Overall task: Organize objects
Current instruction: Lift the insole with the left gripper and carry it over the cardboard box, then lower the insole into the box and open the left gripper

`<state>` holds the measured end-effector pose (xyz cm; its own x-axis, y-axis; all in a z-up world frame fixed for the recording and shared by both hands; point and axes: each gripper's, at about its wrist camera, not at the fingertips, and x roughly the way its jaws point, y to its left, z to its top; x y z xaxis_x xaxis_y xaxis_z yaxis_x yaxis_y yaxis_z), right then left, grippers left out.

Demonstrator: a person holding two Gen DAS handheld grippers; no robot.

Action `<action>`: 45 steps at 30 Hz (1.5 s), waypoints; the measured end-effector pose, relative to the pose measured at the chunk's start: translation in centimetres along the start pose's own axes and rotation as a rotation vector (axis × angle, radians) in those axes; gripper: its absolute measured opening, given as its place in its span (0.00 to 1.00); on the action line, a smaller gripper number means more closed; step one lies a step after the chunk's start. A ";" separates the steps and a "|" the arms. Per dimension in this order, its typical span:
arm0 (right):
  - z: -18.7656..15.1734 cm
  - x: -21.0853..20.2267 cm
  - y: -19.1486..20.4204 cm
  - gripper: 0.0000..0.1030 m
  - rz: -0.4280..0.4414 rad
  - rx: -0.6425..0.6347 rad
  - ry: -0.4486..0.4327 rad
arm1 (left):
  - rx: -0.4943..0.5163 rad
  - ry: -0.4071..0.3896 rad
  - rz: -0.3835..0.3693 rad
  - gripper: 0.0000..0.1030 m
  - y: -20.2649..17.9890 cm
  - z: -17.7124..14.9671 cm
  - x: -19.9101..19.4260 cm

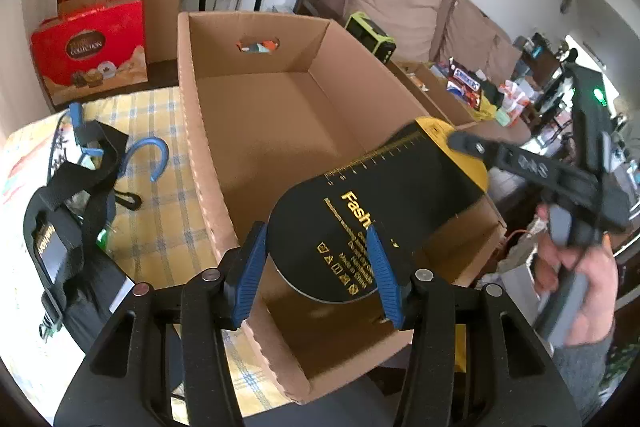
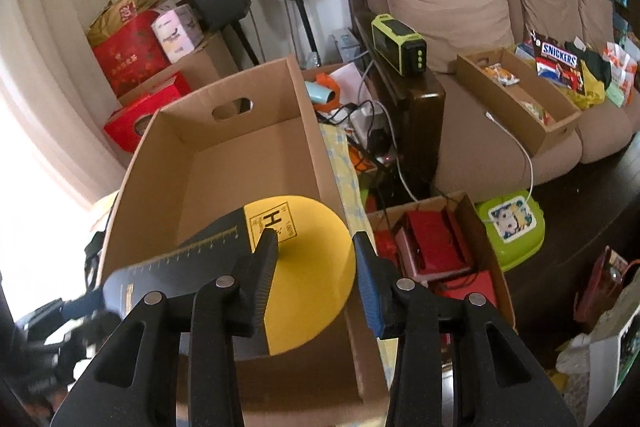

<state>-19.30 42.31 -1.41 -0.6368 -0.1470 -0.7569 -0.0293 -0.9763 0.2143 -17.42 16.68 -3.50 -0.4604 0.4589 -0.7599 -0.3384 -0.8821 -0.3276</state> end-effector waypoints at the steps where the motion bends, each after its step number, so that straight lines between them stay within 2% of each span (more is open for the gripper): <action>1: 0.4 0.4 0.2 0.38 -0.003 -0.006 0.001 | 0.003 -0.002 0.000 0.45 -0.1 -0.1 -0.1; 9: 2.4 2.4 1.0 0.40 -0.012 -0.034 0.008 | 0.029 0.005 0.002 0.46 -0.8 -0.8 -0.2; 16: 4.0 3.3 2.1 0.45 0.009 -0.083 -0.009 | 0.036 0.028 -0.030 0.47 -1.5 -1.5 -0.5; 19: 4.3 3.5 2.7 0.46 0.015 -0.108 -0.009 | 0.042 0.034 -0.040 0.51 -1.8 -1.7 -0.6; 22: 4.3 3.3 3.2 0.53 0.033 -0.128 -0.016 | 0.052 0.027 -0.041 0.54 -1.9 -1.7 -1.1; 26: 4.4 3.2 4.2 0.61 0.042 -0.166 -0.044 | 0.057 0.017 -0.046 0.64 -2.1 -1.8 -1.7; 28: 4.6 3.3 4.7 0.62 0.033 -0.177 -0.046 | 0.059 0.012 -0.037 0.70 -2.0 -1.8 -1.8; 32: 4.6 3.1 4.9 0.62 0.048 -0.164 -0.036 | 0.050 0.007 -0.047 0.70 -1.5 -1.7 -2.3; 40: 3.5 2.0 5.6 0.63 0.045 -0.177 -0.028 | 0.021 -0.029 -0.018 0.73 -0.3 -0.9 -3.7; 42: 3.1 1.7 6.0 0.64 0.040 -0.188 -0.030 | 0.022 -0.043 0.000 0.81 0.0 -0.8 -4.1; 45: 2.5 1.4 6.5 0.65 0.024 -0.202 -0.028 | 0.021 -0.064 0.019 0.84 0.4 -0.7 -4.6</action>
<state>-22.26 36.16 0.45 -0.6566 -0.1689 -0.7350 0.1394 -0.9850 0.1018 -14.87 14.16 -0.56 -0.5180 0.4481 -0.7286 -0.3459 -0.8888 -0.3007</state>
